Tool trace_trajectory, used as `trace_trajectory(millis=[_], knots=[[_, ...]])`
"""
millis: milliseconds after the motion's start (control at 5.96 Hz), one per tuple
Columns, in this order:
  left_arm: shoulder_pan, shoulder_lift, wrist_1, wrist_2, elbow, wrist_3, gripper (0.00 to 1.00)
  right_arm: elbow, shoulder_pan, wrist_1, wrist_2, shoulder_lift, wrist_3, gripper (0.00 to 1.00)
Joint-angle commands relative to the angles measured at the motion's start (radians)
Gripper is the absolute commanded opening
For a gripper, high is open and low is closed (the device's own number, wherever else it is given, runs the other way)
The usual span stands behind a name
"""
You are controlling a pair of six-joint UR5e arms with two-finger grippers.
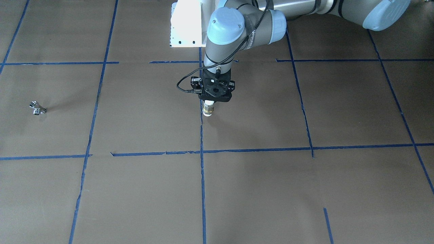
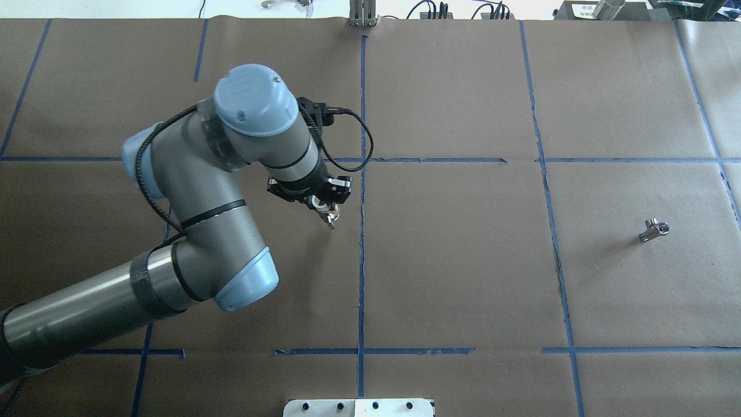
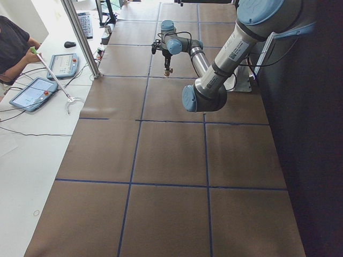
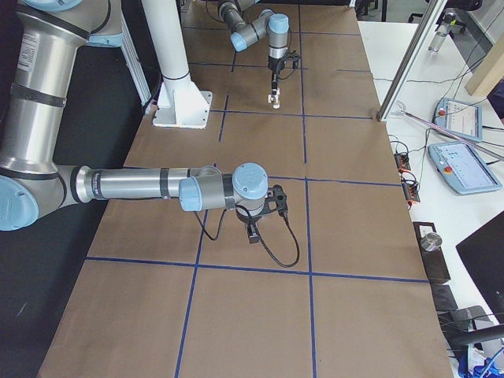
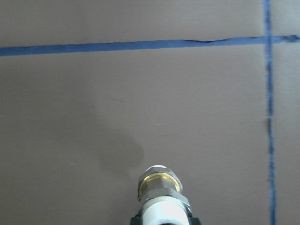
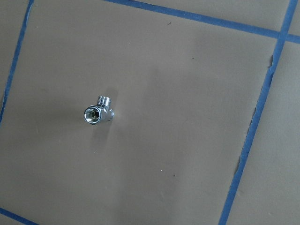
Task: Assemble PPR valve and pipe with both arms
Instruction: 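Carry the white PPR fitting to the table center and set it upright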
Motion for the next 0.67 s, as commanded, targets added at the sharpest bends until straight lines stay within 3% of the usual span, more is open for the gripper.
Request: trace_trajectory(millis=[0, 504], knots=[[0.048, -0.016, 0.002, 0.036, 0.023, -0.017, 0.00, -0.004, -0.001, 0.013, -0.004, -0.001, 0.005, 1.00], [0.053, -0.024, 0.008, 0.036, 0.027, -0.022, 0.01, -0.009, -0.001, 0.011, 0.001, -0.001, 0.011, 1.00]])
